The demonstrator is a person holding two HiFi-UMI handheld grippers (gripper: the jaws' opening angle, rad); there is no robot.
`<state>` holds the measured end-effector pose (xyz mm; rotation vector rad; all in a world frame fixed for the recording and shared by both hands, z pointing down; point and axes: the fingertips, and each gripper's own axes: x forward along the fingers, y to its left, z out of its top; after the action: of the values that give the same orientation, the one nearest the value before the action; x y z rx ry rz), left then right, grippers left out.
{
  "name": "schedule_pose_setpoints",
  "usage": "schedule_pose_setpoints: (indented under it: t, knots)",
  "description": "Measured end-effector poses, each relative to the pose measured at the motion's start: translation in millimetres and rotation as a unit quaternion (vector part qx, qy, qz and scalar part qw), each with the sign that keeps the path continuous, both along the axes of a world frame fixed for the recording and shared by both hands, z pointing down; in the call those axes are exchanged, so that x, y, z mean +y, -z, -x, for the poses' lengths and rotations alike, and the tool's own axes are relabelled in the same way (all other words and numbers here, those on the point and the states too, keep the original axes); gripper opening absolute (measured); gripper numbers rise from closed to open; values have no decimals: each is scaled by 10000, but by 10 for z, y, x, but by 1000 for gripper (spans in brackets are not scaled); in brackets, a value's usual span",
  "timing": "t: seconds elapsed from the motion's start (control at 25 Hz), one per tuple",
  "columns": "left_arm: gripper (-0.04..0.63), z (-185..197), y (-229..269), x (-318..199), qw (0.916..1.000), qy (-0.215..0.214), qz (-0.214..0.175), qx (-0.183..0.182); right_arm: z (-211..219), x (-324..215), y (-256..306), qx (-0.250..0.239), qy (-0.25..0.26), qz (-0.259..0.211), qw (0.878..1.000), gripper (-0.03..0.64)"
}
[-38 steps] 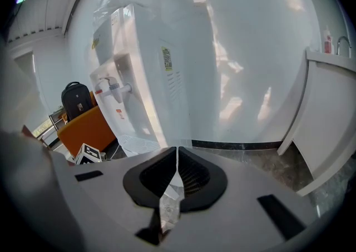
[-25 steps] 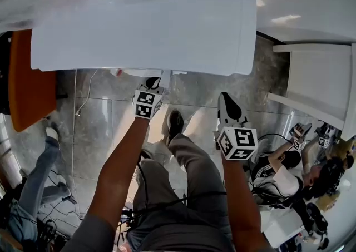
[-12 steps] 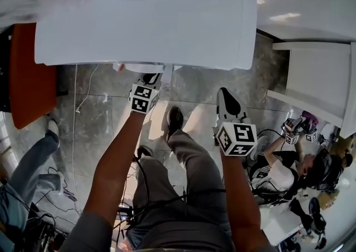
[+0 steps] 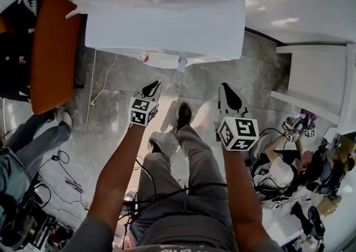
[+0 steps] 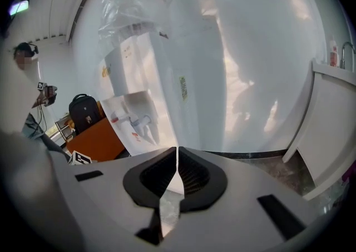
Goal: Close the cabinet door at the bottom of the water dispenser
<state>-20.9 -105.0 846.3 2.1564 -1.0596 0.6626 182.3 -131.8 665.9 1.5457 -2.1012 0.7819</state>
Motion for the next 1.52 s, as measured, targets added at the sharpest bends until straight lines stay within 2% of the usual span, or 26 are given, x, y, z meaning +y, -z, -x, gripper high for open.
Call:
schedule_pose_setpoints:
  t: [0.16,0.24,0.4,0.52,0.72,0.88,1.12,1.52]
  knots:
    - [33,225,672,30,9995,122,-275,-20,138,-38,461,-119,55,-181,9997,32]
    - [20,260,1024,78,9992,88,-388,85,155,-37,685,-139,64,-272,9995,32]
    - [14,248,1745,258,9968,-192,-651,423,158,34,1126,-170,86,-440,9989,32]
    - [14,307,2334,301,9934,-451,-948,466,223,35,1490,-195,173,-626,9977,32]
    - [14,574,3290,299,9893,-170,-1350,522,308,137,2108,-227,355,-849,9955,32]
    - [14,828,4138,190,9798,55,-1898,634,439,191,2689,-246,512,-1217,9909,31]
    - [14,1270,5320,303,9584,299,-2743,735,843,296,3568,-344,883,-1818,9788,31]
    - [14,1738,6635,788,9306,501,-3541,779,1179,641,4647,-375,1460,-2385,9594,31]
